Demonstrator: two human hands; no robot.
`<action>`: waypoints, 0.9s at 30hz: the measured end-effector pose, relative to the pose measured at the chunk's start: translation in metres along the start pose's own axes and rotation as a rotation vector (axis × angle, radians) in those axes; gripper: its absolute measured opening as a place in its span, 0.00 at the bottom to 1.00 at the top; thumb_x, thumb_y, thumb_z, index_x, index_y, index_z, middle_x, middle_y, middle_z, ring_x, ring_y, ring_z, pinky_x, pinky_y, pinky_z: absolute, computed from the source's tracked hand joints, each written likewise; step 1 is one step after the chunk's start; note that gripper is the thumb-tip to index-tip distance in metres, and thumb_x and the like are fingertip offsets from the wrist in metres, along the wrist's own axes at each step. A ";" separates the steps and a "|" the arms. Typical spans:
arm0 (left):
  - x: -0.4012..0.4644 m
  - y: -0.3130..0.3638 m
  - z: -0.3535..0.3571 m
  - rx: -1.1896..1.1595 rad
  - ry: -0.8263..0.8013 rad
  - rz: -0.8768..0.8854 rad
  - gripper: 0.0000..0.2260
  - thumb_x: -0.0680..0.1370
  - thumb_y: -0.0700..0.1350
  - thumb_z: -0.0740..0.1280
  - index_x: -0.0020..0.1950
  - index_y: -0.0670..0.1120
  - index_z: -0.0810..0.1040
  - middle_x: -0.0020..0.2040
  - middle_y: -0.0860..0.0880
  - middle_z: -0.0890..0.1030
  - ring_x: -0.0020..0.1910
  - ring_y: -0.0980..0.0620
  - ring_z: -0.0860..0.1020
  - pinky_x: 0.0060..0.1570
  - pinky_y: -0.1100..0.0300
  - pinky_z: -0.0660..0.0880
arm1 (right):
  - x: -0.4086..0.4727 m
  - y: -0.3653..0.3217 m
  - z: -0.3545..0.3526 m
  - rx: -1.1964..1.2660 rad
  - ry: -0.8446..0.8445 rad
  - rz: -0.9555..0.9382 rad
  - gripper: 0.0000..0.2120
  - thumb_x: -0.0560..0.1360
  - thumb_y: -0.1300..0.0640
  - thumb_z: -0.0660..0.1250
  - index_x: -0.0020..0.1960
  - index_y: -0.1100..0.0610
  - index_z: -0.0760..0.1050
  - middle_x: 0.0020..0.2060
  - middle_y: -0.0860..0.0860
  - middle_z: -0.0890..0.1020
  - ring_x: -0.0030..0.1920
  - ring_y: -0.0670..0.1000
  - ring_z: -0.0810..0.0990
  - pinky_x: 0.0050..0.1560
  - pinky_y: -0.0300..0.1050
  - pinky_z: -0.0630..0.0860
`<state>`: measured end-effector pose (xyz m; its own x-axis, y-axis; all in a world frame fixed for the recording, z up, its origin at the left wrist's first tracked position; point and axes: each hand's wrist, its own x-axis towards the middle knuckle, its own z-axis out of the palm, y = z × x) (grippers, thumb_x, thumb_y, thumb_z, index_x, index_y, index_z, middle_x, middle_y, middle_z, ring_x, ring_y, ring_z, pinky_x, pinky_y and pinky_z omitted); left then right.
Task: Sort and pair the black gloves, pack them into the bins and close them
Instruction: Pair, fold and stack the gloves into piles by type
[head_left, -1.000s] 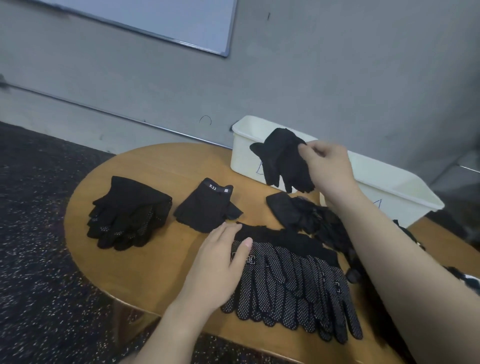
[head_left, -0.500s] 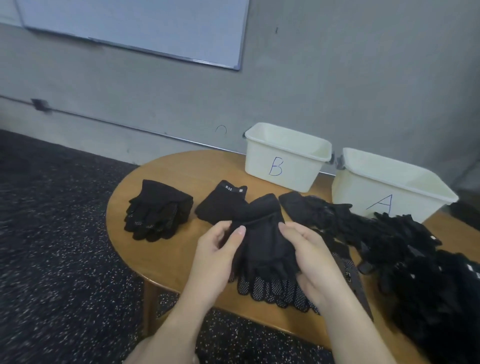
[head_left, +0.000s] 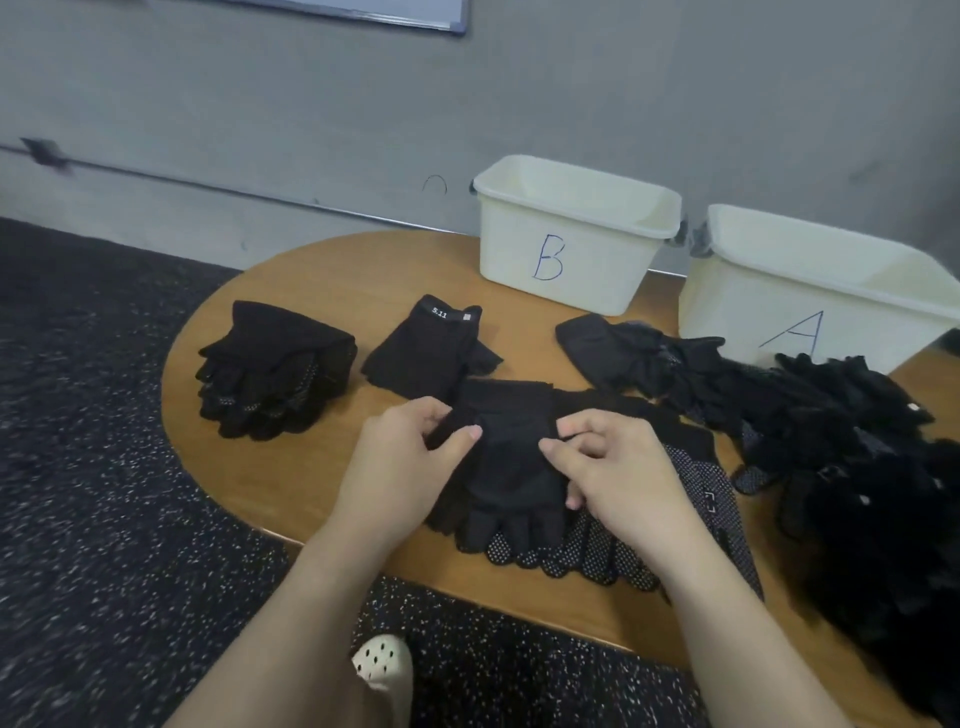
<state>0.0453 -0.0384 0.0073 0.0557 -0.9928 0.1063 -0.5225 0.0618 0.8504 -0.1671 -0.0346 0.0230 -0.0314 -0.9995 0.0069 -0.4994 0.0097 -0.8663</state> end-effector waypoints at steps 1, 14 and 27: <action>0.000 -0.002 -0.001 0.075 -0.010 -0.002 0.10 0.78 0.54 0.73 0.56 0.50 0.83 0.47 0.57 0.84 0.50 0.57 0.82 0.52 0.52 0.83 | 0.001 0.002 0.001 -0.051 0.004 -0.004 0.05 0.79 0.54 0.73 0.48 0.50 0.78 0.30 0.49 0.84 0.23 0.44 0.78 0.29 0.39 0.73; -0.009 -0.005 0.008 0.564 -0.318 0.389 0.28 0.82 0.65 0.58 0.81 0.60 0.62 0.83 0.58 0.57 0.82 0.56 0.53 0.78 0.57 0.47 | 0.002 0.007 0.009 -0.290 0.085 -0.025 0.04 0.77 0.52 0.74 0.48 0.50 0.80 0.34 0.45 0.84 0.32 0.47 0.82 0.40 0.47 0.81; -0.002 -0.016 0.009 0.495 -0.454 0.313 0.37 0.76 0.74 0.57 0.83 0.64 0.55 0.84 0.61 0.47 0.82 0.60 0.43 0.78 0.55 0.35 | 0.012 -0.005 -0.012 -0.190 0.088 -0.038 0.09 0.80 0.52 0.70 0.41 0.51 0.80 0.28 0.46 0.84 0.23 0.45 0.80 0.25 0.37 0.74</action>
<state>0.0460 -0.0383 -0.0106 -0.4605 -0.8876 -0.0090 -0.7844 0.4022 0.4722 -0.1755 -0.0461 0.0333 -0.0806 -0.9928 0.0881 -0.6558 -0.0137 -0.7548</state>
